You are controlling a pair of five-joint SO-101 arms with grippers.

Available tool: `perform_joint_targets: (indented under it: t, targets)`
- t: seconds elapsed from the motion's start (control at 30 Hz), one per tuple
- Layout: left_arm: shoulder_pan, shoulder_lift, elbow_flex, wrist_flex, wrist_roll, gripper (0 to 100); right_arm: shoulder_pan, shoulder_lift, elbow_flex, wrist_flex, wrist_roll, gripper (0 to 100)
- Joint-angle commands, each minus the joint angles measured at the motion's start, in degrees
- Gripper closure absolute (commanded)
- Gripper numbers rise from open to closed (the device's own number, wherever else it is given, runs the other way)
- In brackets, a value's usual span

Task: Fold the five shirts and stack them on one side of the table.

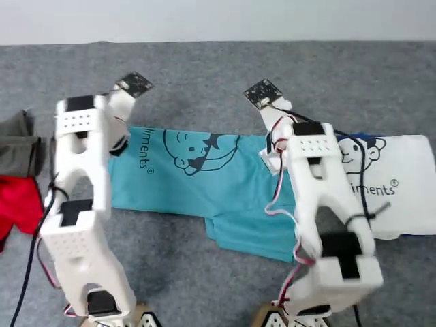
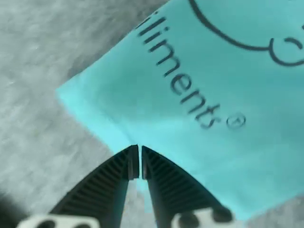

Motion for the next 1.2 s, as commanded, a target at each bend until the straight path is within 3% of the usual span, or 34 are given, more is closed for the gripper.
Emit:
perform_joint_targets:
  t: [0.0,0.17,0.5,0.67,0.87,1.07,1.17]
  targets:
    - [0.97,2.29,-1.54,-5.36,0.53,98,0.04,7.52,-10.29,-1.01,-0.62,98.8]
    - [0.62,8.88,-10.24,-6.15,1.05,98,2.51,19.82,-24.26,-0.22,-0.62,98.9]
    - [0.62,26.46,-41.54,5.36,1.23,98,3.38,33.01,-47.12,10.86,-0.79,98.9]
    - [0.62,34.81,-57.19,9.23,1.23,98,3.38,34.77,-51.25,11.03,-0.79,98.9]
    - [0.53,40.0,-66.15,12.48,1.14,98,3.21,35.38,-53.27,12.0,-0.88,98.9]
    - [0.7,39.91,-77.05,22.77,1.14,98,1.19,33.01,-55.38,23.25,-0.88,98.9]
    - [0.53,39.91,-80.75,23.56,1.49,98,-0.31,31.34,-55.38,29.67,-0.97,98.8]
